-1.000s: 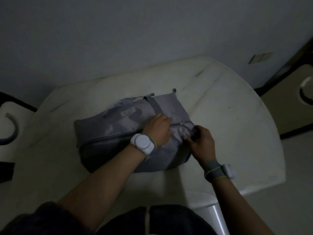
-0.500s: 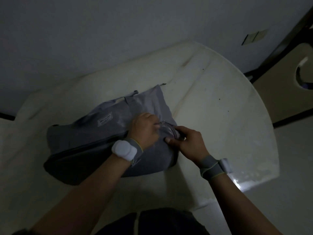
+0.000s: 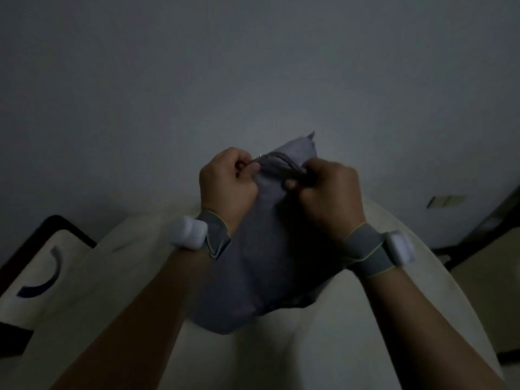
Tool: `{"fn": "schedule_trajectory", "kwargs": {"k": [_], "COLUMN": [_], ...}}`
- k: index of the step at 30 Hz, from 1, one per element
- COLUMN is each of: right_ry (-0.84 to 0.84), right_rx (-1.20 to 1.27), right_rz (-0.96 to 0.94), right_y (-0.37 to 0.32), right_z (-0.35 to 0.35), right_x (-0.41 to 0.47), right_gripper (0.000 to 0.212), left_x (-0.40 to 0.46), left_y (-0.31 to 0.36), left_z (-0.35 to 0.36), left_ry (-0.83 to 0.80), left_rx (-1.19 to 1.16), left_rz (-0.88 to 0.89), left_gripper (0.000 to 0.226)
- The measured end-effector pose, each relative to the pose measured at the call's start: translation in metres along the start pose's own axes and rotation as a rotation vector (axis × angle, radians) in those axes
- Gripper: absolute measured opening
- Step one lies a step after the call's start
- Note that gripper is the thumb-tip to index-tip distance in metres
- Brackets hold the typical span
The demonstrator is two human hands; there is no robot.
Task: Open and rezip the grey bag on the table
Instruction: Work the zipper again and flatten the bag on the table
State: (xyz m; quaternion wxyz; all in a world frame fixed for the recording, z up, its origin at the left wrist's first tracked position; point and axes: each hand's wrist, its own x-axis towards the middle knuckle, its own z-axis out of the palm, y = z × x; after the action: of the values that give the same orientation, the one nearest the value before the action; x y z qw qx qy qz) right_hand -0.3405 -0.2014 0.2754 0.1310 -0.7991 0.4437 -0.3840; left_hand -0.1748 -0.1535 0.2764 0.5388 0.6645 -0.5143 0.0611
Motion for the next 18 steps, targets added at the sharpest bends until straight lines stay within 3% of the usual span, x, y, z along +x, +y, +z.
{"fn": "schedule_trajectory", "kwargs": {"k": [2, 4, 7, 10, 14, 18], "right_ry": [-0.018, -0.16, -0.497, -0.747, -0.724, -0.835], "right_rx": [-0.086, -0.187, -0.372, -0.49, -0.589, -0.486], "right_rz": [-0.135, -0.236, -0.297, -0.218, -0.271, -0.167], "right_y": [-0.024, -0.043, -0.057, -0.048, -0.034, -0.044], "right_z": [-0.02, -0.02, 0.026, 0.078, 0.095, 0.078], "right_x": [0.018, 0.018, -0.025, -0.083, -0.12, -0.121], "right_gripper": [0.026, 0.015, 0.019, 0.028, 0.04, 0.026], "left_x": [0.001, -0.017, -0.079, -0.138, -0.156, -0.17], "left_y": [0.003, -0.016, -0.074, -0.112, -0.117, -0.109], "left_z": [-0.021, -0.04, -0.056, -0.06, -0.064, -0.068], "left_ry": [0.068, 0.048, -0.18, -0.412, -0.426, -0.379], "left_rx": [-0.064, -0.038, 0.132, 0.251, 0.281, 0.247], "left_rz": [-0.044, -0.087, -0.189, -0.289, -0.271, -0.167], "left_gripper": [0.008, 0.01, 0.013, 0.012, 0.009, 0.01]}}
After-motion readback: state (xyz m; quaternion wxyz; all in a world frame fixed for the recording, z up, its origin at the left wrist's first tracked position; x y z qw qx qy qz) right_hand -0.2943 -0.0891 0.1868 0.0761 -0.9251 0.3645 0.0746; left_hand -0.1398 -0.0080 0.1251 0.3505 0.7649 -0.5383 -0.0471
